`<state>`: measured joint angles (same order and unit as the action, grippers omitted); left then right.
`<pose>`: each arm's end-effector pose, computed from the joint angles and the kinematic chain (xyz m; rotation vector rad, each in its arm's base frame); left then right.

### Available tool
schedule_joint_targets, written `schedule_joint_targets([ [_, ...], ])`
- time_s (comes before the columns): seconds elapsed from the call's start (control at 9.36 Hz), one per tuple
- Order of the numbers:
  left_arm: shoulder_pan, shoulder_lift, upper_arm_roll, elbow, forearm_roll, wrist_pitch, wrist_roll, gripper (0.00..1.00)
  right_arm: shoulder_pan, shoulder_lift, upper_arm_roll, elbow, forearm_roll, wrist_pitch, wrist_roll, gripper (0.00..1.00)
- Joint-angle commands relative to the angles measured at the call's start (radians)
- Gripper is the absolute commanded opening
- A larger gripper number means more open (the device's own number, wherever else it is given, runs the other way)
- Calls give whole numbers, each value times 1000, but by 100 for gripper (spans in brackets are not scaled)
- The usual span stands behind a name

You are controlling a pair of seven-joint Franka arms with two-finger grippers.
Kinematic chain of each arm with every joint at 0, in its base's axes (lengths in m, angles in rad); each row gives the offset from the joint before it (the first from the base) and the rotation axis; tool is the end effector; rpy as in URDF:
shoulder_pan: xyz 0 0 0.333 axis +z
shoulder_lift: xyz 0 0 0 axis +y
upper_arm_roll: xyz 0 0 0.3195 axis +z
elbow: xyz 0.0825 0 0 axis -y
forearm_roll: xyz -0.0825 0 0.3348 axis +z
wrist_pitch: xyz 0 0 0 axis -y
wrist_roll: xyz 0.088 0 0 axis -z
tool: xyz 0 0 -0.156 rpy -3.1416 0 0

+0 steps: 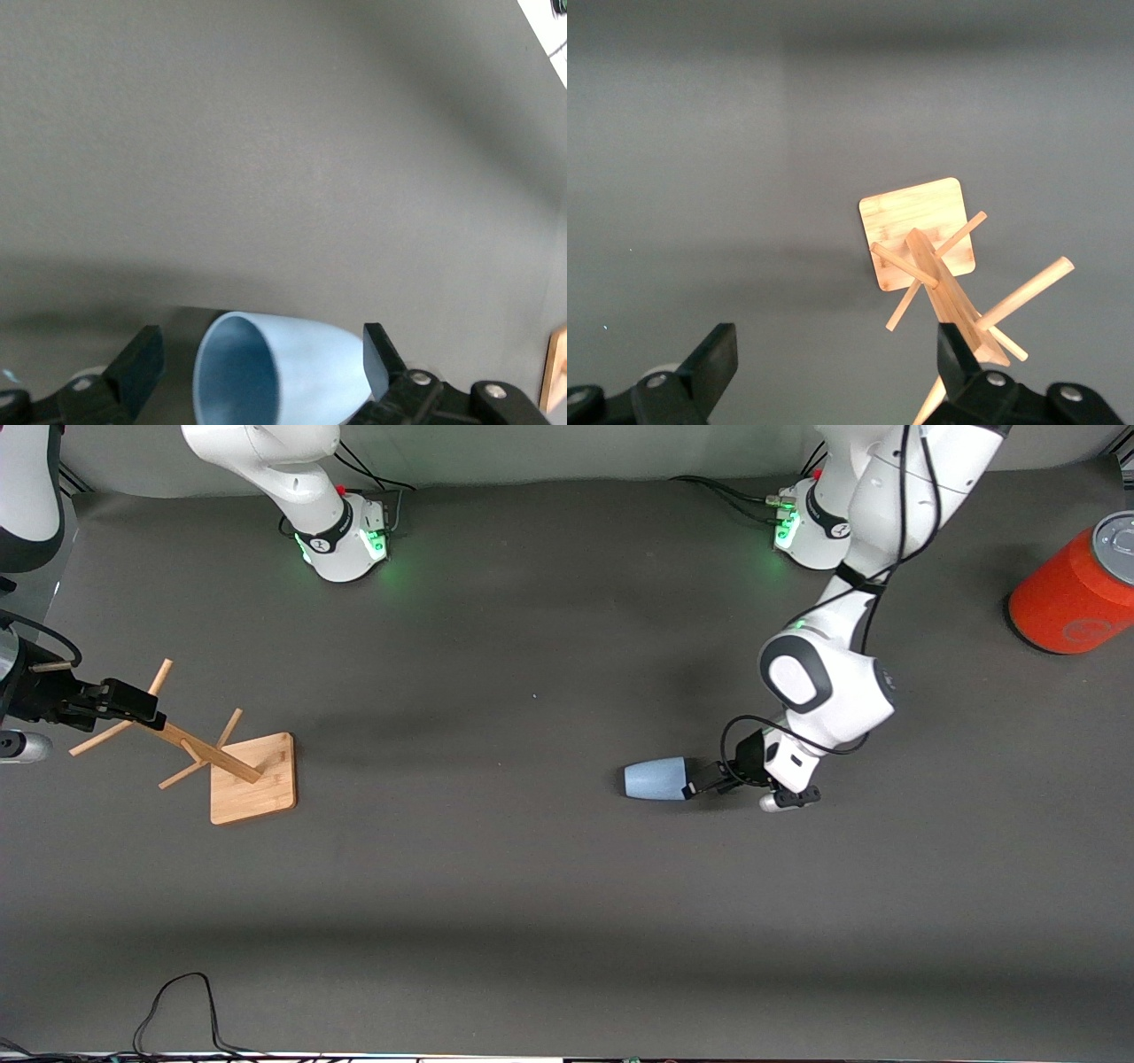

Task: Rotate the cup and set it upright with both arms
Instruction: 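Rotate the cup with the left gripper until its rim faces up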

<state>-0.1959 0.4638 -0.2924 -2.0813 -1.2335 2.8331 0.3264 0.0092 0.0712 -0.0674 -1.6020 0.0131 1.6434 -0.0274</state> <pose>0.5320 -0.2406 0.2194 2.4484 0.4836 0.1835 0.5291 -0.0278 0.5352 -3.1314 0.0499 0.0458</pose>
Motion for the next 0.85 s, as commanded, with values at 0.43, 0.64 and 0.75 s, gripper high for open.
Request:
schedule_joint_targets([
  [0.43,-80,-8,-1,-10,-29,57,-127,0,3,-5,-6,-3,-10,-4,-22,100],
  [0.64,-77,-26,7,-17,6,118,-31,0,3,-5,-5,-3,-10,-4,-22,100],
  [0.75,-80,-24,9,-35,44,194,49,0,3,-5,-6,-3,-10,-4,-22,100],
])
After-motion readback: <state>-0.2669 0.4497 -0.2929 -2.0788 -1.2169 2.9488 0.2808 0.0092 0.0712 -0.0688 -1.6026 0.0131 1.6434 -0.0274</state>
